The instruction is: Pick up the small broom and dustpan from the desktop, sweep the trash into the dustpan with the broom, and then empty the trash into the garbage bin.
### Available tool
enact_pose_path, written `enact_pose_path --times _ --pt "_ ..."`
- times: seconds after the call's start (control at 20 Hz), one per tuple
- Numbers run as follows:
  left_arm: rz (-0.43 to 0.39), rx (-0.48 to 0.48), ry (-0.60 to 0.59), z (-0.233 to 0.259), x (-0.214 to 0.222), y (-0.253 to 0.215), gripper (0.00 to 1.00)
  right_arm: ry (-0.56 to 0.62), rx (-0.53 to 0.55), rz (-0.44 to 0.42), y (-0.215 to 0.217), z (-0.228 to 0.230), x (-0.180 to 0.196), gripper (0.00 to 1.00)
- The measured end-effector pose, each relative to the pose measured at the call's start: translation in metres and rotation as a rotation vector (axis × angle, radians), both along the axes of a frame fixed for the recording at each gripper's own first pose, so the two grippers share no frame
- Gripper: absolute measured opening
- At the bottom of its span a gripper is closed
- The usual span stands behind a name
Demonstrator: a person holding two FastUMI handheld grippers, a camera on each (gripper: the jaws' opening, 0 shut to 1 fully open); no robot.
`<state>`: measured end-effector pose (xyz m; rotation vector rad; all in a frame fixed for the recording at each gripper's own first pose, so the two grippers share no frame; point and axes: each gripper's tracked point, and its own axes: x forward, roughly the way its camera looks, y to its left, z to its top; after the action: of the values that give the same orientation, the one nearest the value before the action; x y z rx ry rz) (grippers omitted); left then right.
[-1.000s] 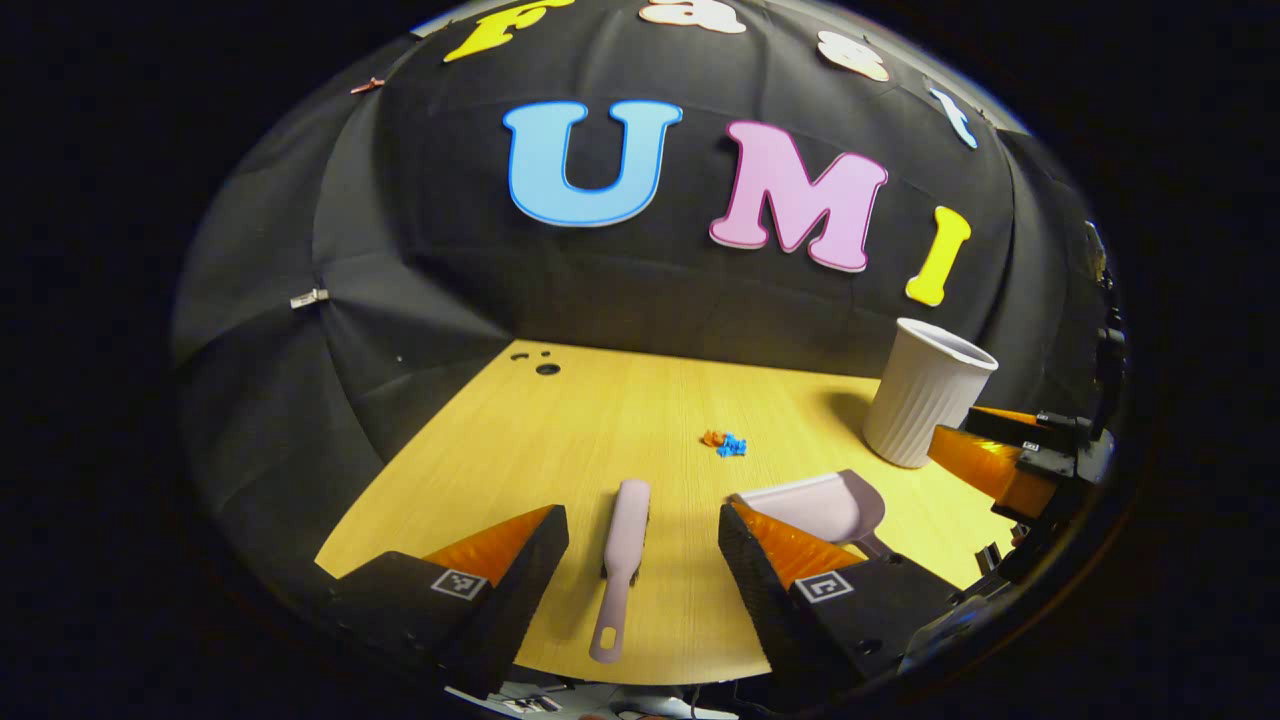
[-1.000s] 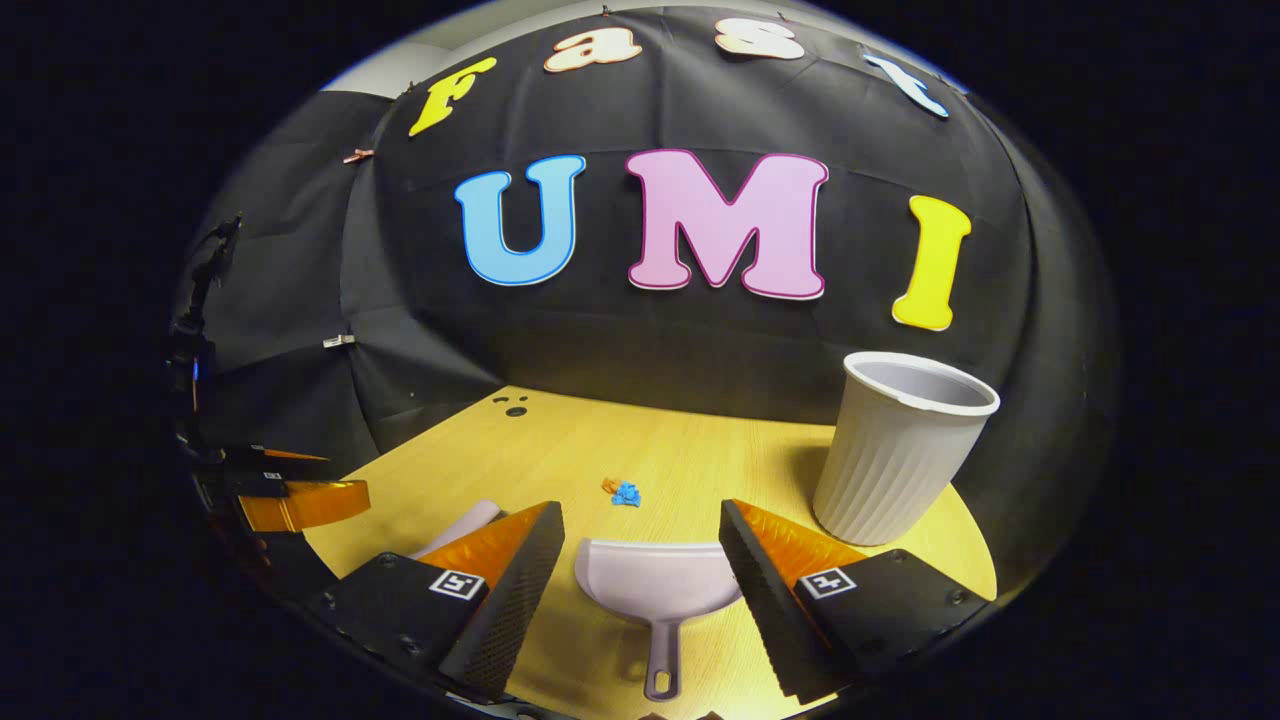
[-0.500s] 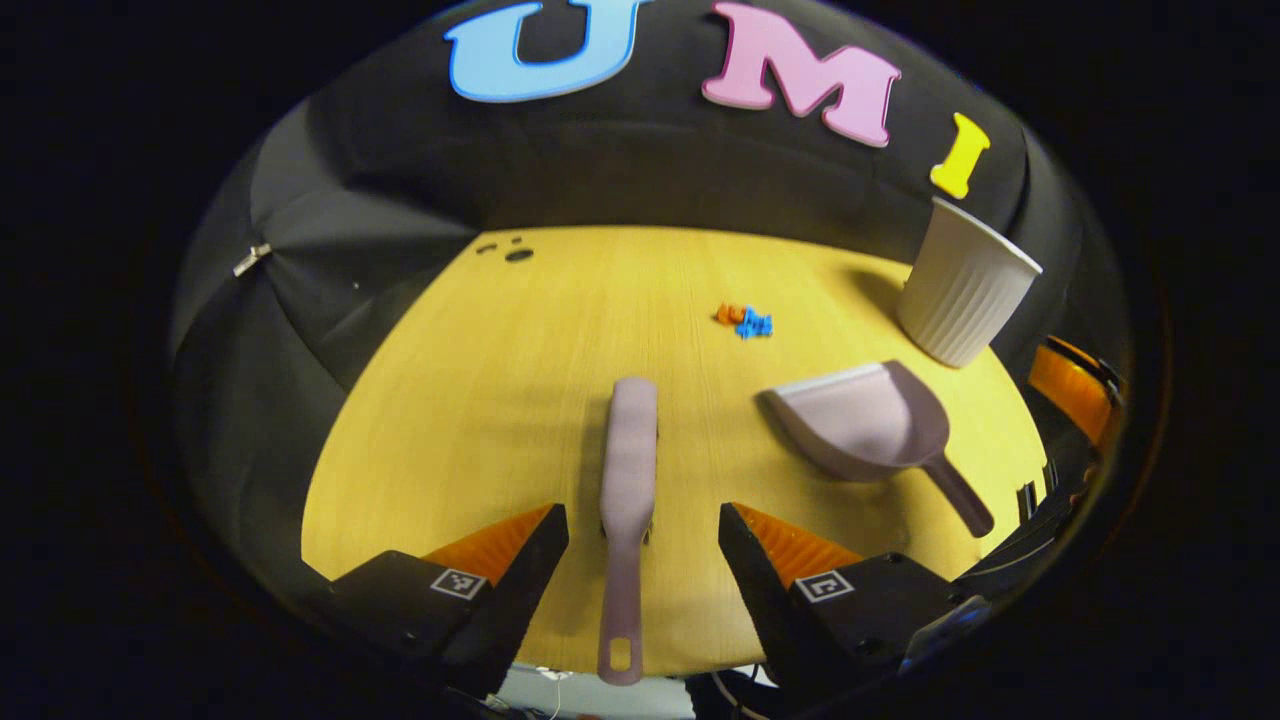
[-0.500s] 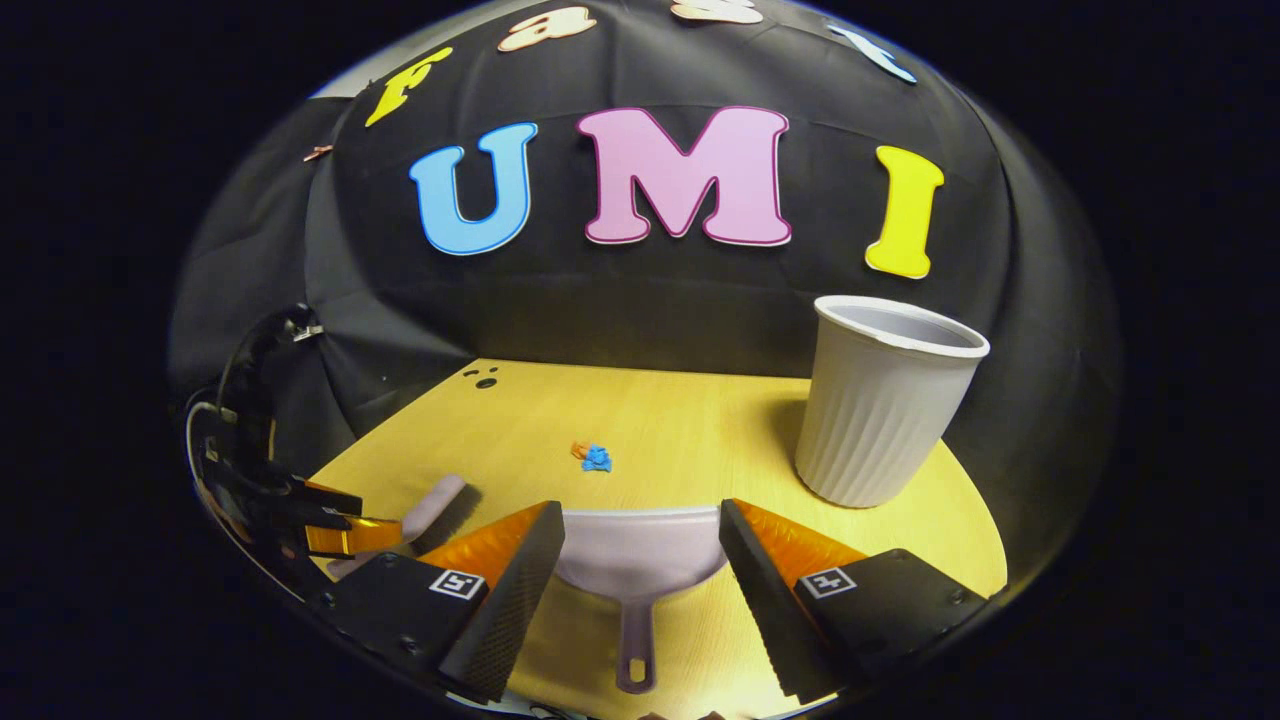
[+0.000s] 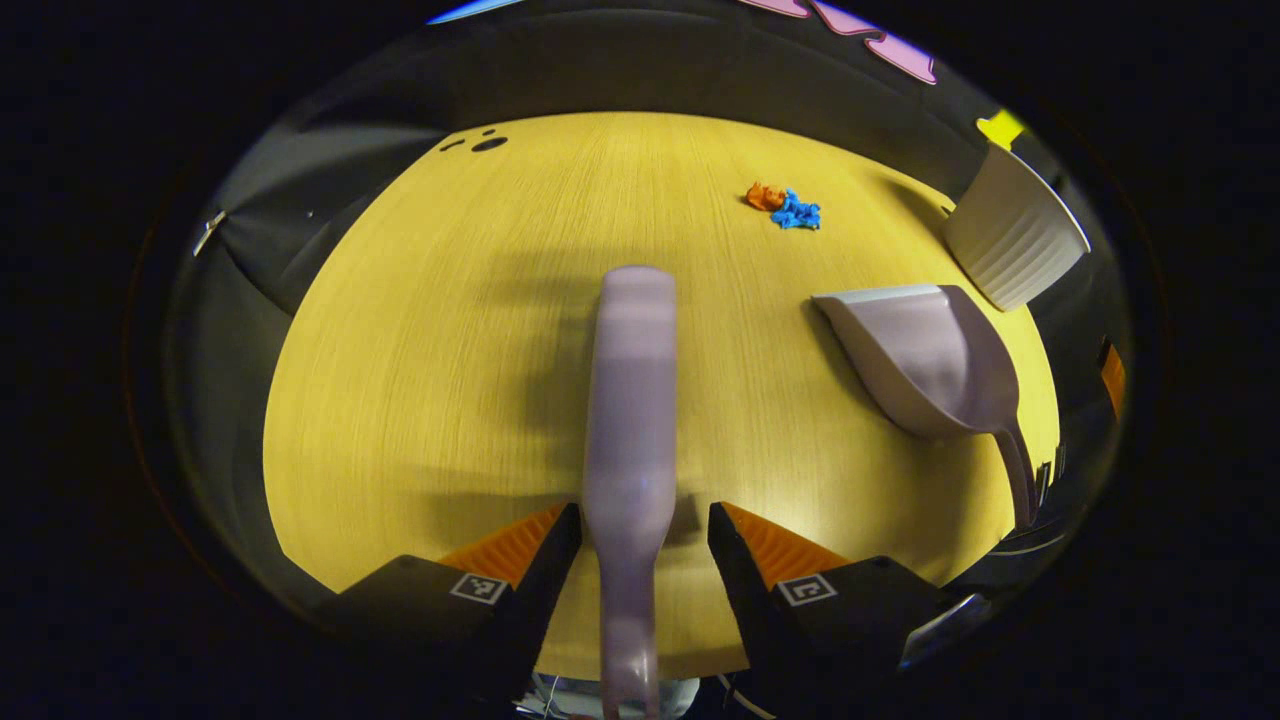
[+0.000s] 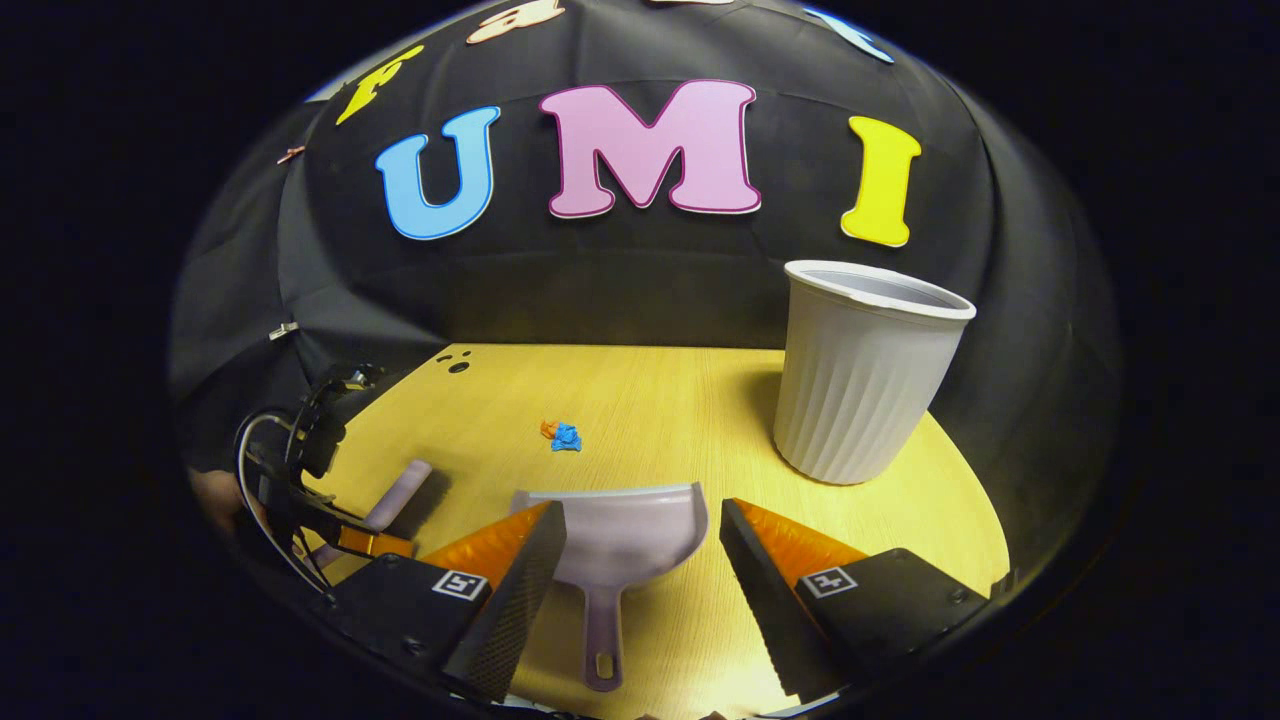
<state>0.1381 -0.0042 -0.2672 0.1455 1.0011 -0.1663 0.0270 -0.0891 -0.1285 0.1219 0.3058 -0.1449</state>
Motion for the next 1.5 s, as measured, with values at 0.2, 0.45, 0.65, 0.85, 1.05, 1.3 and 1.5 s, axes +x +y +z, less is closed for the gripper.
enact_pose_path --times 0.2,0.45,0.65,0.85,1.05,1.3,1.5 --pt "-0.020 0.061 -0.008 -0.005 0.001 0.001 0.62 0.028 0.003 0.028 0.007 -0.007 0.003 0.98" --pt "-0.031 0.051 -0.063 -0.005 0.006 -0.002 0.34 0.041 -0.001 0.050 0.013 -0.009 0.003 0.97" --pt "-0.007 -0.007 -0.109 -0.003 0.003 -0.001 0.27 0.085 0.019 0.070 0.018 -0.019 0.000 0.97" --pt "0.035 -0.094 -0.147 0.005 -0.007 -0.002 0.24 0.156 0.029 0.085 0.022 -0.030 -0.002 0.98" --pt "0.045 -0.155 -0.225 0.032 -0.025 -0.004 0.24 0.192 0.052 0.069 0.023 -0.039 0.000 0.98" --pt "0.043 -0.199 -0.293 0.062 -0.053 -0.001 0.24 0.319 0.110 0.047 0.027 -0.080 -0.003 0.99" --pt "0.044 -0.187 -0.293 0.070 -0.070 0.003 0.24 0.436 0.102 0.015 0.024 -0.122 -0.009 0.99"
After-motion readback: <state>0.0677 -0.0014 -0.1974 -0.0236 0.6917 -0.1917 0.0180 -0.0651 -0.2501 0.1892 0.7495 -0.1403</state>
